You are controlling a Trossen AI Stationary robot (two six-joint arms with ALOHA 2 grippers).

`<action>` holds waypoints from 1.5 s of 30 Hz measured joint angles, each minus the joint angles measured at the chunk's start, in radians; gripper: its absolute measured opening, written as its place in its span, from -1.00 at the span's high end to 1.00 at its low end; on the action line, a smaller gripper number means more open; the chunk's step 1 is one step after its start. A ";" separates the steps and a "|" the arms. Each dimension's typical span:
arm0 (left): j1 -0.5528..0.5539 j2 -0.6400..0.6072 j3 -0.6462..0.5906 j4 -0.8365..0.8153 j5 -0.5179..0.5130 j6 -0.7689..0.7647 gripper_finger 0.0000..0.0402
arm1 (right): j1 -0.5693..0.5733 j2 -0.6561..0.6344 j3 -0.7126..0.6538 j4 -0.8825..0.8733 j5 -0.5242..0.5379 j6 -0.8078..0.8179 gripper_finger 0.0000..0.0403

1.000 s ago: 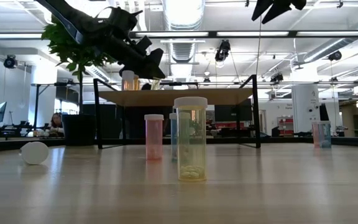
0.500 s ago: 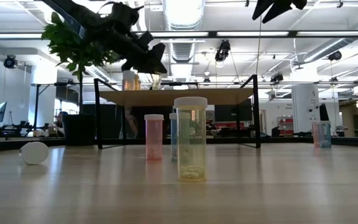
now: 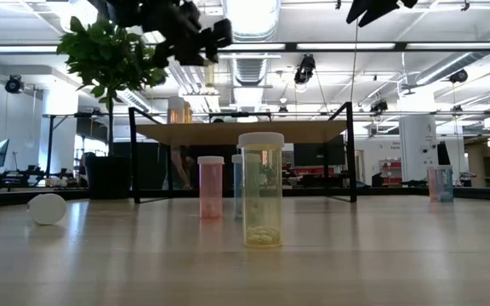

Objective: Pick and place medicine bottles onto shelf by color
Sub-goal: Put the yellow pill bottle on the shelf

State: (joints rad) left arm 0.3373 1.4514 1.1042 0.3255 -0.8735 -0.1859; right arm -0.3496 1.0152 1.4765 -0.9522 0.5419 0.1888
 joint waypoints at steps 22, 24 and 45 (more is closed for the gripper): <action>-0.088 0.326 0.173 0.197 -0.366 0.101 0.45 | -0.001 -0.056 0.000 0.068 0.000 -0.163 0.00; -0.088 0.326 0.164 0.148 -0.366 0.022 0.45 | -0.001 -0.070 0.000 0.067 0.000 -0.149 0.00; -0.001 0.328 0.153 -0.099 -0.154 -0.175 0.44 | 0.000 -0.112 0.000 0.036 -0.101 -0.044 0.00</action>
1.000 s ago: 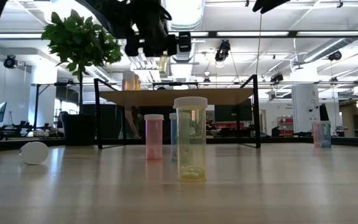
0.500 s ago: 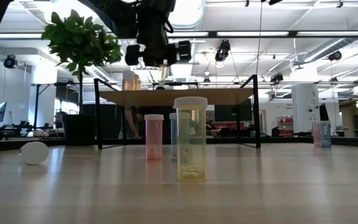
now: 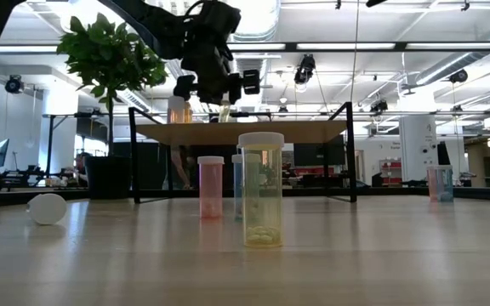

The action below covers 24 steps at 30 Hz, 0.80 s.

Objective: Pick and place medicine bottles onto shelf by color
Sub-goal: Put the yellow pill bottle on the shelf

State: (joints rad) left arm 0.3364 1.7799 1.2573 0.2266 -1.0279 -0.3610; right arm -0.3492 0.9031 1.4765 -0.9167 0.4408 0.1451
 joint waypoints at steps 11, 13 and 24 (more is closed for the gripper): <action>0.004 0.023 -0.004 -0.002 -0.003 0.008 0.44 | 0.000 -0.001 0.000 -0.075 -0.004 0.059 0.00; 0.008 0.022 -0.004 -0.002 -0.003 0.003 0.44 | 0.000 -0.003 0.000 -0.075 -0.004 0.063 0.00; 0.015 0.018 0.020 -0.037 -0.008 -0.032 0.44 | 0.000 -0.012 0.000 -0.075 -0.005 0.065 0.00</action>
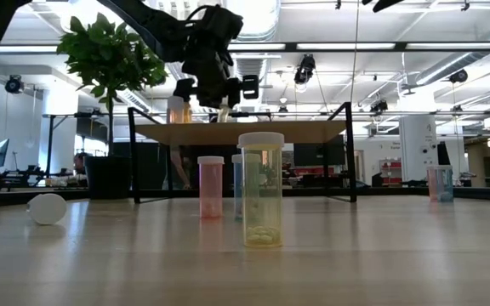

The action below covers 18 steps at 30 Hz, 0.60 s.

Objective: Pick and place medicine bottles onto shelf by color
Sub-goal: Put the yellow pill bottle on the shelf

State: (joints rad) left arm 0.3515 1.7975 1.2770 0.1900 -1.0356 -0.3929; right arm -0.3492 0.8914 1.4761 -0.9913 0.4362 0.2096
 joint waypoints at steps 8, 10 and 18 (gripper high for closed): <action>-0.012 0.002 0.093 0.001 -0.013 0.026 0.44 | 0.000 0.000 0.000 0.001 0.000 -0.011 0.00; -0.019 0.001 0.099 0.001 -0.028 0.028 0.44 | 0.000 0.000 0.000 0.000 0.000 -0.012 0.00; -0.020 0.001 0.046 -0.022 -0.067 -0.123 0.44 | 0.000 -0.001 0.000 -0.002 -0.002 -0.047 0.00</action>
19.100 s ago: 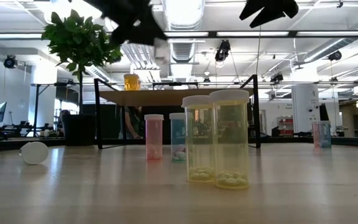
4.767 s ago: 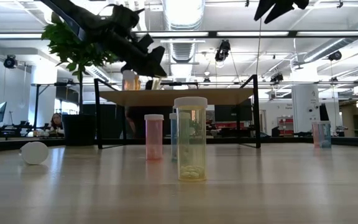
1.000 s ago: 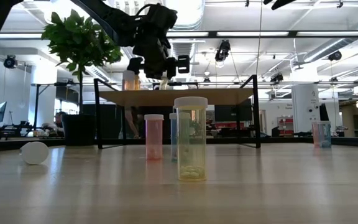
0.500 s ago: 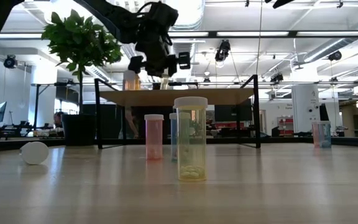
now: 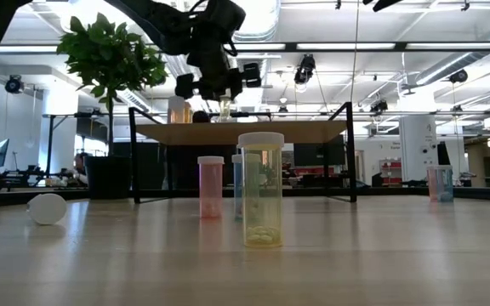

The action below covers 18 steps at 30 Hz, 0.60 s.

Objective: Pick and place medicine bottles onto shelf by color
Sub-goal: Put the yellow pill bottle on the shelf

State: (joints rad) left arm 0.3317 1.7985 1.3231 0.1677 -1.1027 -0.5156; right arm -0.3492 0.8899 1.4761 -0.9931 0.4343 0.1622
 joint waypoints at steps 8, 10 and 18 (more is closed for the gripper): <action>-0.006 0.000 0.006 -0.002 0.122 0.337 0.44 | 0.000 -0.011 0.000 -0.005 -0.001 -0.043 0.00; 0.003 0.000 0.028 -0.001 0.242 0.395 0.44 | 0.000 -0.012 0.000 -0.005 -0.001 -0.052 0.00; 0.101 -0.008 0.204 -0.355 0.645 0.411 0.44 | 0.000 -0.019 0.000 -0.025 -0.016 -0.071 0.00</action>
State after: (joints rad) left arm 0.4328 1.7908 1.5268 -0.1871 -0.4576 -0.1043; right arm -0.3492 0.8704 1.4761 -1.0181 0.4179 0.0910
